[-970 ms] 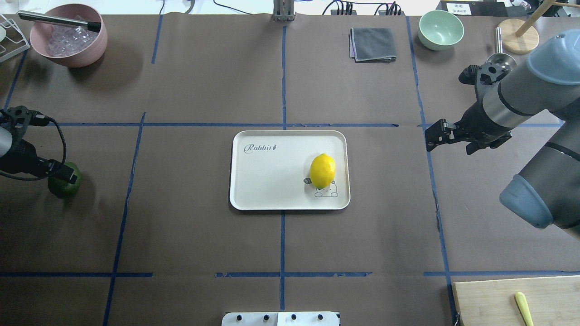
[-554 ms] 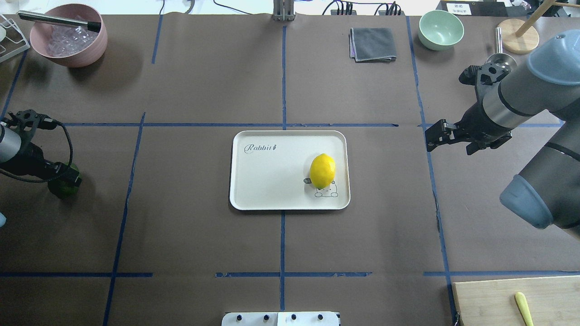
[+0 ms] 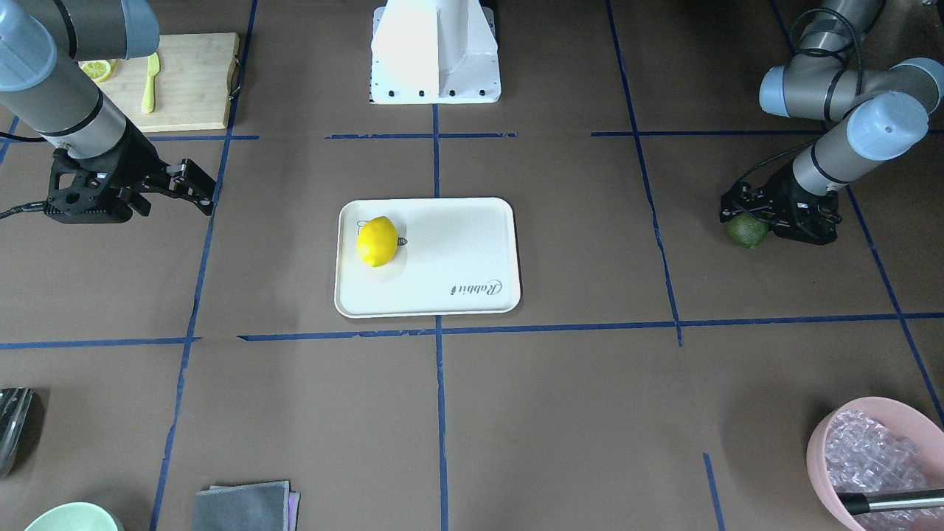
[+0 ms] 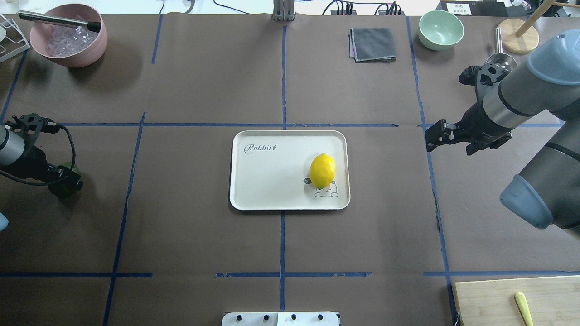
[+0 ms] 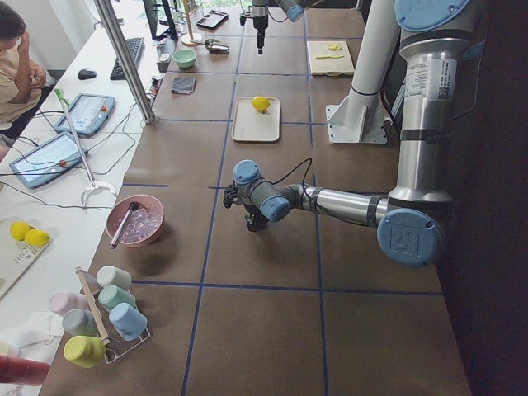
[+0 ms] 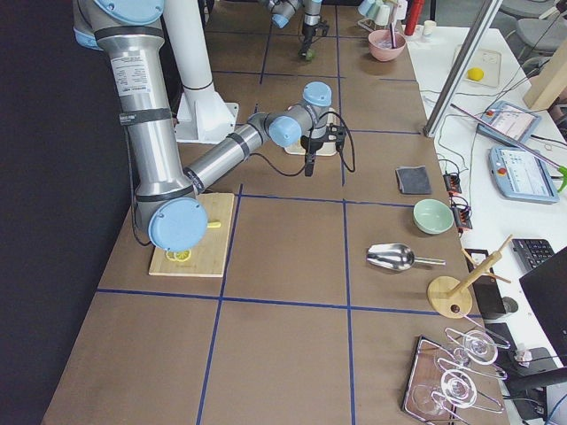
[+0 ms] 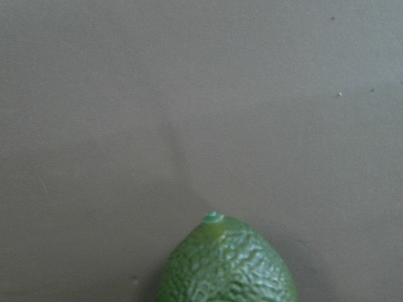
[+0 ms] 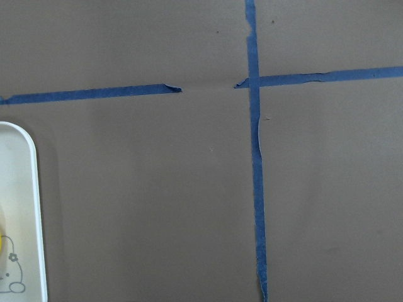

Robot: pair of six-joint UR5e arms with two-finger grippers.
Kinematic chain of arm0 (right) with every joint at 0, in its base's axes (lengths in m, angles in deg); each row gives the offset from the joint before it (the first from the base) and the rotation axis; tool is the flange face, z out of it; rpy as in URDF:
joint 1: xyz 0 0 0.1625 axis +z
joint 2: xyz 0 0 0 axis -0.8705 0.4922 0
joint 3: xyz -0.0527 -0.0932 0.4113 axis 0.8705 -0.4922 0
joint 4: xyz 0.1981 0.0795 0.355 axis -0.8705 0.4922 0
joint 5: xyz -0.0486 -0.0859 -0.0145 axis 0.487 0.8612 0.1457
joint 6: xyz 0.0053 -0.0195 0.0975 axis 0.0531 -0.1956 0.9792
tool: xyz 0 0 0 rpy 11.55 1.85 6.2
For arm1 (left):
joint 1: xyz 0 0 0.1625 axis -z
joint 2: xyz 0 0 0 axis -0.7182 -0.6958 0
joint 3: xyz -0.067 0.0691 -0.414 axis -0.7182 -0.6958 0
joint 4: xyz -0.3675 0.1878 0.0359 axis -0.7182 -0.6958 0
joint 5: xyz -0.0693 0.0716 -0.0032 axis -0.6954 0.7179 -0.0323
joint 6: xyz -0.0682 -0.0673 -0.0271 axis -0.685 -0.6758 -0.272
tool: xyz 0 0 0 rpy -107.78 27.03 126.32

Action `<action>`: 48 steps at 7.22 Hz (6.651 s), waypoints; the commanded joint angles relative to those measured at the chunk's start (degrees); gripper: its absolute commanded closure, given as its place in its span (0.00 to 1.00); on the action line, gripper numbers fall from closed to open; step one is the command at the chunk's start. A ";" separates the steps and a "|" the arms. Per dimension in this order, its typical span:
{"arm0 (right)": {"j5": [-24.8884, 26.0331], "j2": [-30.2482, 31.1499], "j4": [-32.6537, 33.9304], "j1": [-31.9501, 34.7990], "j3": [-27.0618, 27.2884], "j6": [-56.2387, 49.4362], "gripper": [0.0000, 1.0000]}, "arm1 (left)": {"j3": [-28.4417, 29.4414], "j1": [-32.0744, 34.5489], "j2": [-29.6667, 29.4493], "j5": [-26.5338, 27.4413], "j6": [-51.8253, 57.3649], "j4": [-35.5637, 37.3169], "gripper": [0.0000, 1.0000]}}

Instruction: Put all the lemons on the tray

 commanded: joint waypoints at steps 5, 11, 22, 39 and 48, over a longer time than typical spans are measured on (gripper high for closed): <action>-0.13 0.18 0.00 0.18 0.38 -0.02 0.00 | -4.02 -3.39 -16.18 -0.62 -23.99 2.72 1.00; 0.05 1.76 -0.09 0.53 0.38 -0.45 0.00 | 13.88 -17.92 -49.53 11.42 -28.89 21.79 1.00; -0.04 2.02 -0.09 0.79 0.82 -0.46 0.00 | 13.92 -19.41 -47.00 11.51 -27.65 21.44 0.00; -9.79 19.25 1.14 34.35 -8.22 -49.64 0.00 | 0.30 38.51 -1.91 -6.25 50.08 37.26 0.00; -9.79 18.54 3.34 36.48 -11.49 -55.56 0.00 | -3.83 38.51 4.05 -5.54 39.32 36.83 0.00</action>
